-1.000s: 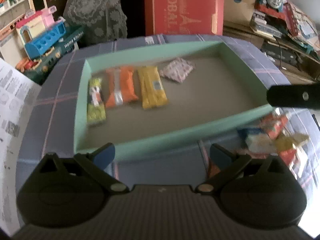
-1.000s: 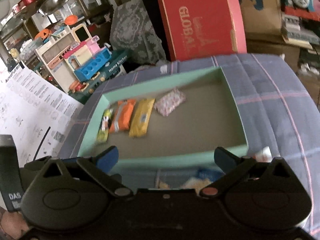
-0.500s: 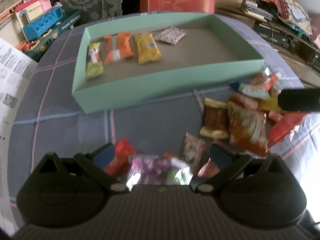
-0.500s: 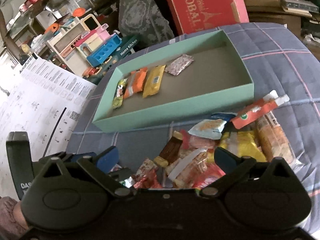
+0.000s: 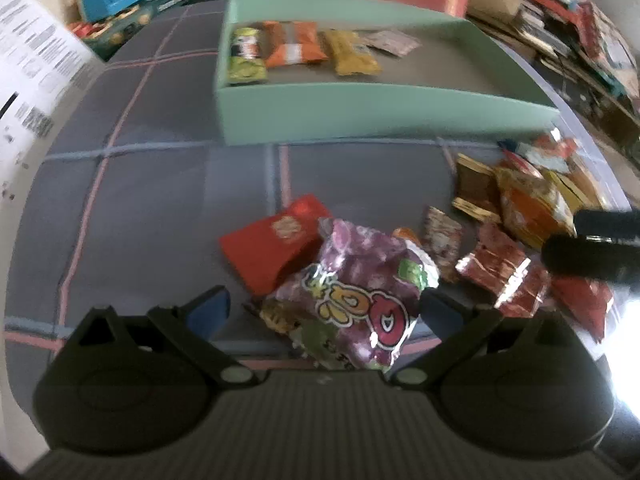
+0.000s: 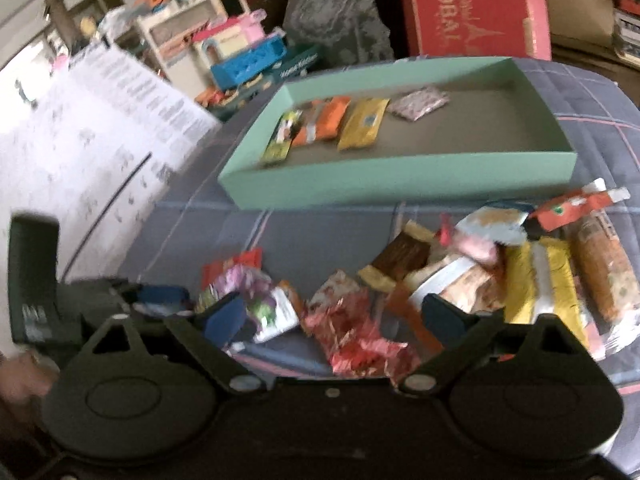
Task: Organize snacks
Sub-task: 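Grasp the purple candy bag with the left gripper while the right grasps the red foil packet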
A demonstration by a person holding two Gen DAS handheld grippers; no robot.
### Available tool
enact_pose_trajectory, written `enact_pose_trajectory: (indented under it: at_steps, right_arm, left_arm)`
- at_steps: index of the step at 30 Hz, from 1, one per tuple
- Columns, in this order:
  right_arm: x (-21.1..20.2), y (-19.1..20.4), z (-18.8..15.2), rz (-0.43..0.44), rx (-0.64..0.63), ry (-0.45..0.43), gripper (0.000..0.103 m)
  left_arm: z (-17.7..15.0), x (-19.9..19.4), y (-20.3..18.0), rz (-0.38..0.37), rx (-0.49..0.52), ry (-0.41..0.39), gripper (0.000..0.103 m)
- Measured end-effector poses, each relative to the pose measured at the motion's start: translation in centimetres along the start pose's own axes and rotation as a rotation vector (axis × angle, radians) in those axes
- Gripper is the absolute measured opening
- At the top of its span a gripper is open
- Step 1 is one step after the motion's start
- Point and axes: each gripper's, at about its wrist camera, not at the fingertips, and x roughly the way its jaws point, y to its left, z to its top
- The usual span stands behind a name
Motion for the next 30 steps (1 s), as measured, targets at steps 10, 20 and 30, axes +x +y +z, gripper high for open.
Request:
enact_pose_trajectory:
  at_steps: [10, 20, 30]
  right_arm:
    - [3.2, 1.4, -0.9, -0.04, -0.116, 0.072, 0.072]
    - [5.1, 0.5, -2.7, -0.067, -0.14, 0.13, 0.042]
    - [4.3, -1.4, -2.4, -0.029, -0.013, 0.111, 0.042]
  left_arm:
    - [0.0, -0.5, 1.7, 0.004, -0.009, -0.045, 0.103]
    - [-0.4, -0.8, -1.3, -0.014, 0.164, -0.052, 0.103]
    - [-0.4, -0.1, -3.1, -0.006, 0.266, -0.027, 0.067]
